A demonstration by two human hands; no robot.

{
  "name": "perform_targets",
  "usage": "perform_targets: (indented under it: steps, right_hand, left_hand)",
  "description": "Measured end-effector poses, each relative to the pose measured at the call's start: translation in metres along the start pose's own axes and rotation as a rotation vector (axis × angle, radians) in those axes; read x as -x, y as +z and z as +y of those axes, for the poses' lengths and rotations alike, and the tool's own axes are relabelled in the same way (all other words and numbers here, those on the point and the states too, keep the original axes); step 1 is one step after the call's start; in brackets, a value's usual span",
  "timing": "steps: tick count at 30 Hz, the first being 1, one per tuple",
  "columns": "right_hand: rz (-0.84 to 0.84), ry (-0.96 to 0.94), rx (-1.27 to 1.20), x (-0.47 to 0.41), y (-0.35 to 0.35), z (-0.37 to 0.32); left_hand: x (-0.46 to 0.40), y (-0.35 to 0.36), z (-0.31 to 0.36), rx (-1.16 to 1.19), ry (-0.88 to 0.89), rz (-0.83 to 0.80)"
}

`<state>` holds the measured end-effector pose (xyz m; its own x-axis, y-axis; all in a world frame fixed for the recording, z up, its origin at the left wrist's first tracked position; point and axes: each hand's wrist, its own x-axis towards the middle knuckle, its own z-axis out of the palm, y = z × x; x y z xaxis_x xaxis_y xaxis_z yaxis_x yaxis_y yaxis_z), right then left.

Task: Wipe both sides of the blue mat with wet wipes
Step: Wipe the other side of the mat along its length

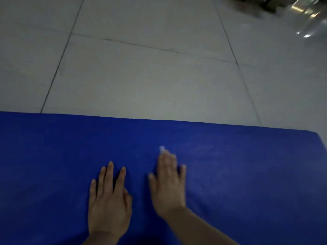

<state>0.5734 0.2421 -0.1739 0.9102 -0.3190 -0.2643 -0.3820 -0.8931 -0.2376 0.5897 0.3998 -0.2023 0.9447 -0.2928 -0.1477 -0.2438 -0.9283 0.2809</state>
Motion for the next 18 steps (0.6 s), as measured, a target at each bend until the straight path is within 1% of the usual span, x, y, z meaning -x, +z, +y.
perform_targets:
  steps: [2,3,4,5,6,8,10,11,12,13,14,16,18]
  right_hand:
    - [-0.036,-0.286,-0.011,-0.004,0.013,-0.032]
    - [-0.017,-0.363,0.011,-0.009,0.017,-0.037]
    - [-0.003,-0.378,0.034,-0.017,0.017,-0.031]
    - [0.027,-0.331,0.056,-0.025,0.014,-0.015]
    - [0.097,-0.244,0.085,-0.032,0.009,0.008]
    - [0.219,-0.004,0.127,-0.043,-0.009,0.067]
    - [0.179,0.311,0.086,-0.056,-0.029,0.126]
    - [0.149,0.435,0.048,-0.059,-0.039,0.143]
    - [0.141,0.507,0.022,-0.063,-0.041,0.149]
    - [0.165,0.504,0.012,-0.065,-0.038,0.142]
    - [0.203,0.422,0.012,-0.065,-0.032,0.124]
    - [0.235,0.133,0.022,-0.055,-0.011,0.073]
    - [0.149,-0.137,0.064,-0.041,0.002,0.040]
  left_hand:
    - [0.000,0.002,-0.001,-0.007,0.009,0.014]
    - [0.000,0.003,-0.002,-0.009,0.011,0.027]
    - [0.001,0.004,-0.003,-0.009,0.016,0.041]
    - [0.001,0.004,-0.003,-0.007,0.019,0.050]
    - [0.002,0.004,-0.003,-0.003,0.018,0.054]
    - [0.002,0.005,-0.002,0.008,0.001,0.077]
    - [0.001,0.006,0.001,0.022,-0.010,0.109]
    - [0.001,0.006,0.002,0.028,-0.015,0.121]
    - [0.000,0.006,0.002,0.028,-0.018,0.129]
    - [0.000,0.007,0.002,0.022,-0.018,0.134]
    - [-0.001,0.007,0.001,0.011,-0.017,0.136]
    - [-0.001,0.006,0.002,-0.012,-0.012,0.131]
    - [0.001,0.006,0.004,-0.006,-0.023,0.133]
